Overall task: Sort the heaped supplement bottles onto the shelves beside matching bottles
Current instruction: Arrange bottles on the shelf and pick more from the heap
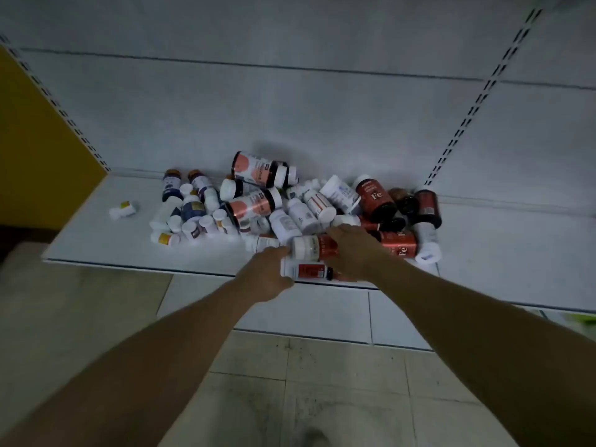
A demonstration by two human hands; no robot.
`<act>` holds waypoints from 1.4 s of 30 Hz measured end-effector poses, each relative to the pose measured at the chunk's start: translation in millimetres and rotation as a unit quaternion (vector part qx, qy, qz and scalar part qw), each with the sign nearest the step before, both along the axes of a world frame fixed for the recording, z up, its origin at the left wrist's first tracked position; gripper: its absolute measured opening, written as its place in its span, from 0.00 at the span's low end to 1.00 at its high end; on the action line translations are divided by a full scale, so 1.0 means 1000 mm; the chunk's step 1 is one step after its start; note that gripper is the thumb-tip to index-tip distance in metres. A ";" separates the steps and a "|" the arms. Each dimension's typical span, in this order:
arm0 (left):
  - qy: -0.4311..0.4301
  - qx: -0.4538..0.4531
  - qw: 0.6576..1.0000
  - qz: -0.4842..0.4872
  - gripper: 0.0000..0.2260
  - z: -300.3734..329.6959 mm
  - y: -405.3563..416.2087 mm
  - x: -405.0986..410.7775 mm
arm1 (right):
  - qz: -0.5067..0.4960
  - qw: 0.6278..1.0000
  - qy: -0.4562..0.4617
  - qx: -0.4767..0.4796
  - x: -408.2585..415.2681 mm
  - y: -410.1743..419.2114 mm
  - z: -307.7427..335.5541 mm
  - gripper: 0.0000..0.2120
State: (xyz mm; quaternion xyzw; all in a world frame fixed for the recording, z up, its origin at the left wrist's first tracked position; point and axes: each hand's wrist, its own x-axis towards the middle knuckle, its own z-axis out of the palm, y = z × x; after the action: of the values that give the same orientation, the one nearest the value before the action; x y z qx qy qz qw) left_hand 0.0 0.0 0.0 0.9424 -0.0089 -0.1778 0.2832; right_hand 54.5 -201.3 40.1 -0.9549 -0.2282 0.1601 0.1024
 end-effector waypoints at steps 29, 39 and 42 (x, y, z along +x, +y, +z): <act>-0.025 -0.163 0.961 0.223 0.20 -0.013 0.031 0.008 | -0.021 0.998 -0.040 0.053 0.002 -0.001 -0.016 0.26; -0.007 -0.321 0.897 0.304 0.17 0.011 0.035 0.010 | -0.079 0.988 -0.001 0.131 -0.014 0.012 -0.006 0.24; -0.005 -0.338 0.880 0.332 0.18 0.026 0.038 0.005 | -0.134 0.972 0.035 0.192 -0.021 0.017 0.003 0.27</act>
State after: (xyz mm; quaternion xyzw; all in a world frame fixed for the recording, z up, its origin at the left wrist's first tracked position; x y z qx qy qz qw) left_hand 5.4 38.1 26.4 0.7376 0.2436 -0.0544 0.6274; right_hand 34.0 -184.1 43.2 -0.9332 -0.1208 0.1317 0.3119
